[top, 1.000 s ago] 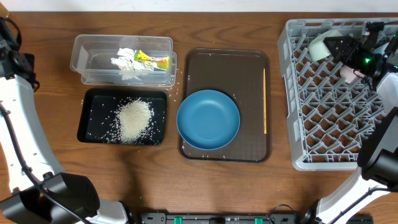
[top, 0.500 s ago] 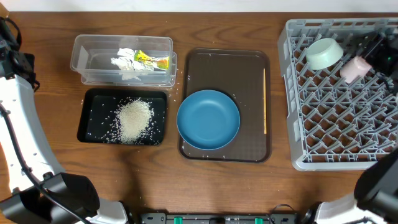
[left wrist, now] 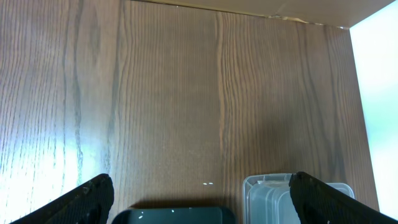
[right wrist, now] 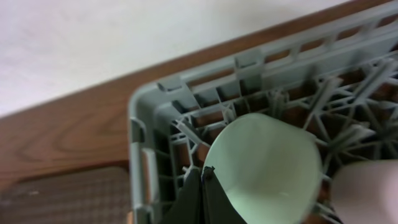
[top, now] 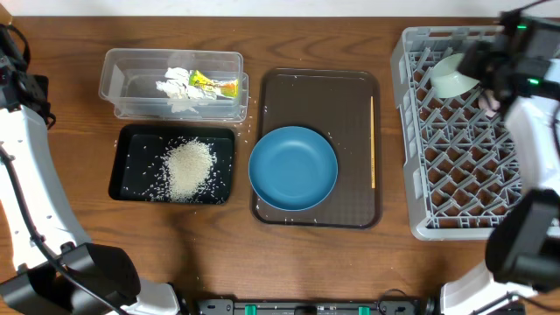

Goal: Sort waste into correct bins and load items into the dishwasher rack
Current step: 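Lower the small bowl upside down onto the rack tines, then open the right gripper and raise it off the bowl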

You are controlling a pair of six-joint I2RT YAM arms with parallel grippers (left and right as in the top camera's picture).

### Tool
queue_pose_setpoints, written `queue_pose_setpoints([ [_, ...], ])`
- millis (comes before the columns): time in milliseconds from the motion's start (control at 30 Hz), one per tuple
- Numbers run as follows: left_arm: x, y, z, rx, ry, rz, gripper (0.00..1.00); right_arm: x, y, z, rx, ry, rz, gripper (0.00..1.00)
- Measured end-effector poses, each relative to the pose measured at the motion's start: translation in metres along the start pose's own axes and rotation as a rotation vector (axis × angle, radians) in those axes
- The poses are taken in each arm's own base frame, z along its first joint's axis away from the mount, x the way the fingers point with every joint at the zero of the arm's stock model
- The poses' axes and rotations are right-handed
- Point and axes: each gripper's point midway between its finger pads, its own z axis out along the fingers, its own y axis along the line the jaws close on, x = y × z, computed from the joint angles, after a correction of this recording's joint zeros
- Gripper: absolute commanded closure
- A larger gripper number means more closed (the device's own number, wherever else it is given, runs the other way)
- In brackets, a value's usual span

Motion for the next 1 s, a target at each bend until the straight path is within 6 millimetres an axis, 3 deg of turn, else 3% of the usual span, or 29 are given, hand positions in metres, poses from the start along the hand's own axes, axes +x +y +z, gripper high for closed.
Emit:
queue_pose_setpoints([
  [167, 0.000, 0.000, 0.000, 0.000, 0.000, 0.000, 0.08, 0.015, -0.010, 0.030, 0.059, 0.015, -0.020, 0.99],
  [767, 0.000, 0.000, 0.000, 0.000, 0.000, 0.000, 0.08, 0.009, -0.022, 0.034, 0.087, -0.013, -0.012, 0.99],
  [1000, 0.000, 0.000, 0.000, 0.001, 0.000, 0.000, 0.08, 0.030, -0.026, 0.057, 0.075, 0.034, 0.005, 0.99],
])
